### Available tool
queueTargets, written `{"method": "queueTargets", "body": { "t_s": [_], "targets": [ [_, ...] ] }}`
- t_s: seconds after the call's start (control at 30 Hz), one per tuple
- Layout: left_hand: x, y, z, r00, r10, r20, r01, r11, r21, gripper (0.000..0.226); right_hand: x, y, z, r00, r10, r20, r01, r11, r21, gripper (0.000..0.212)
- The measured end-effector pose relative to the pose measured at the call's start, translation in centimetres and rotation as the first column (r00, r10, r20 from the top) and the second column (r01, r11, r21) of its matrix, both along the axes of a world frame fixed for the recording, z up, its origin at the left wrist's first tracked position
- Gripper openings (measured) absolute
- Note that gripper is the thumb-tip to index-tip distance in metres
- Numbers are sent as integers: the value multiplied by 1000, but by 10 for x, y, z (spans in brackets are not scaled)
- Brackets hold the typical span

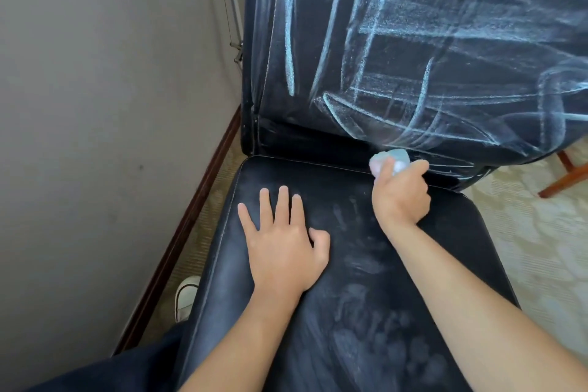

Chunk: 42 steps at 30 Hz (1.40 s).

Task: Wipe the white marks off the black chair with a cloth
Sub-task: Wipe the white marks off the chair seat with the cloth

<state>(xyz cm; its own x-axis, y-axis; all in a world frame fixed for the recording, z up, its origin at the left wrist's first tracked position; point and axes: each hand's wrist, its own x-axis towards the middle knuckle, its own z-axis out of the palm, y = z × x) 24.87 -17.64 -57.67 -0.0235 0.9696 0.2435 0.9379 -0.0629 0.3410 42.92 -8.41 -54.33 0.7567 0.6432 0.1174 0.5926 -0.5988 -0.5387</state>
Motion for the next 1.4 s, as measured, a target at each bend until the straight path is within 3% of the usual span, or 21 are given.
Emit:
{"method": "queueTargets", "body": {
  "t_s": [0.13,0.3,0.4,0.43,0.6,0.7,0.77,0.83,0.93,1.03,1.13,1.27,1.33,1.4],
  "targets": [
    [-1,-2,2,999,-5,38,4,1000,14,61,-51,0,6,981,194,-20,-194,981,17,38],
    [-7,-2,1,992,-33,124,22,996,88,40,-168,28,18,822,569,33,-569,822,-15,34],
    [-8,-3,4,992,-47,121,27,987,159,34,-202,43,19,614,734,292,-738,665,-118,37],
    [-7,-2,5,992,-48,120,26,984,177,34,-205,48,20,576,729,371,-740,657,-142,37],
    [-7,-1,2,988,-61,142,33,981,193,36,-195,46,17,652,611,448,-656,752,-70,36],
    [-6,0,-3,989,-67,133,54,993,102,43,-156,33,1,763,574,297,-560,816,-139,41],
    [-5,0,-4,989,-46,138,37,997,64,50,-125,23,-6,824,489,287,-463,872,-159,38],
    [-4,0,-4,989,-37,142,28,998,60,52,-106,13,-3,822,469,323,-443,883,-156,34],
    [-5,-1,-2,989,-27,144,19,998,57,52,-105,5,11,645,652,399,-633,748,-199,28],
    [-6,-1,-1,990,-25,142,21,999,30,51,-130,16,25,250,781,573,-851,459,-255,35],
    [-7,0,0,993,-29,114,30,1000,-7,53,-164,51,28,-23,732,681,-850,344,-399,44],
    [-8,0,-1,996,-40,84,40,999,2,50,-162,77,15,-224,749,624,-691,330,-643,45],
    [-9,0,-2,997,-40,70,39,999,9,49,-139,75,6,-243,749,616,-709,296,-640,48],
    [-10,0,-2,998,-41,54,40,999,14,49,-107,69,4,-202,738,644,-767,290,-572,47]
  ]
}}
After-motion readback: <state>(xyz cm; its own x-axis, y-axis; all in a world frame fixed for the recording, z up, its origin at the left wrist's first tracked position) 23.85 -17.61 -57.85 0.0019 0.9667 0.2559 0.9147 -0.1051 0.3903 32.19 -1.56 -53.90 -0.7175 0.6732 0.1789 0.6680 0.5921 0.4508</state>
